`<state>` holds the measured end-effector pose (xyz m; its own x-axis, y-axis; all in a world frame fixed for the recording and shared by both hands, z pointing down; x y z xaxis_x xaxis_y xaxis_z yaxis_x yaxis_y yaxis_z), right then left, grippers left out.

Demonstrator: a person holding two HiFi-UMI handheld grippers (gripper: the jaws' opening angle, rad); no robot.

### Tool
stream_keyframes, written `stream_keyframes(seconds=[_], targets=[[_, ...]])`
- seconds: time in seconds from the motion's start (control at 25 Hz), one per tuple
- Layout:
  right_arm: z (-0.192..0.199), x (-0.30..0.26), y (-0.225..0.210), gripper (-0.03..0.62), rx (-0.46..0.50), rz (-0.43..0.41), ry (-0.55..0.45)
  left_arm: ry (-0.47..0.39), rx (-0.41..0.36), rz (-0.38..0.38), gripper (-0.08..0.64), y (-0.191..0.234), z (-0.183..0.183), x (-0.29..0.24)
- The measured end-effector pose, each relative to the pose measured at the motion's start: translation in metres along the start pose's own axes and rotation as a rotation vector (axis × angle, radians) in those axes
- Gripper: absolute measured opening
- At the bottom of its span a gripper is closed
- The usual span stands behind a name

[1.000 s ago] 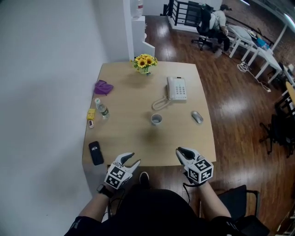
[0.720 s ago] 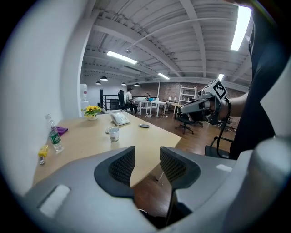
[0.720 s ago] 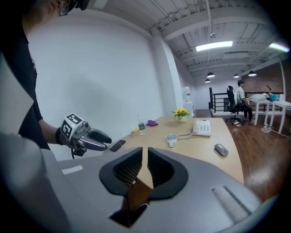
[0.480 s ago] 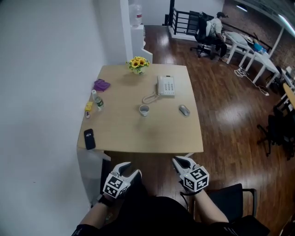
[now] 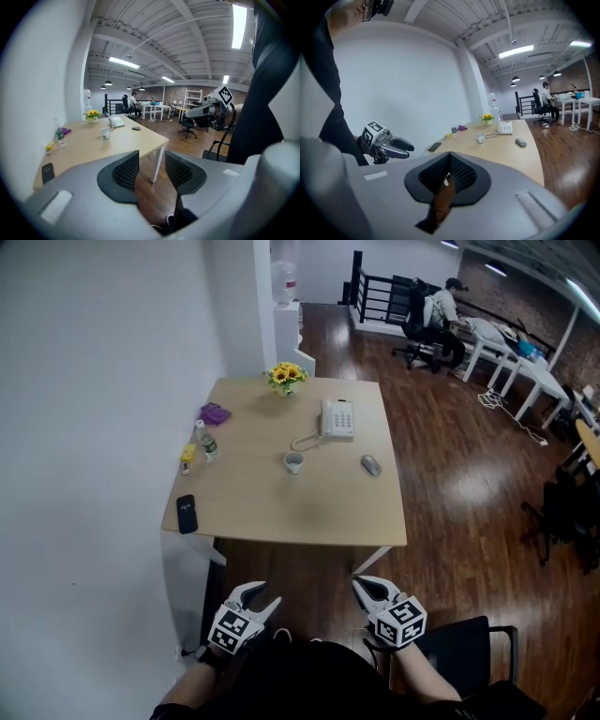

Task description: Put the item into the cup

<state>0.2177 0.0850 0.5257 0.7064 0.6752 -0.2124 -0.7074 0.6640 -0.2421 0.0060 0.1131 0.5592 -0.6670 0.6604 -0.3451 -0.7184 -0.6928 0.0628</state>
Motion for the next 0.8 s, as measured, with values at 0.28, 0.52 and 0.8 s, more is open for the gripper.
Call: stream_keyframes(seconds=[0.28,0.52,0.8], targets=[[-0.008,-0.003,0.024,0.008,0.011,0.001,-0.031,-0.025,-0.035,0.021,0.167,0.004,-0.012,0.010],[-0.012,-0.015,0.041,0.008,0.024,-0.007,-0.039,-0.007,-0.040,0.019,0.167,0.014,-0.002,0.023],[-0.012,-0.019,0.051,0.008,0.042,-0.018,-0.036,-0.022,-0.049,0.013,0.167,0.024,-0.007,0.028]])
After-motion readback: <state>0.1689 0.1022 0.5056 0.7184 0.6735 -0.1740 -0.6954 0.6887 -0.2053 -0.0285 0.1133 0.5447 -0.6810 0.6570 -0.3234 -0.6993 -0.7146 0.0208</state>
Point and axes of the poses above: the fingertips, and each gripper's own axes: x backward along the fingers, y to its left, z out of its underside, the point moved 2 cm from there along x, backward along the fingers, and after that the axes turned 9 degrees about -y, right-handed, at the moved point
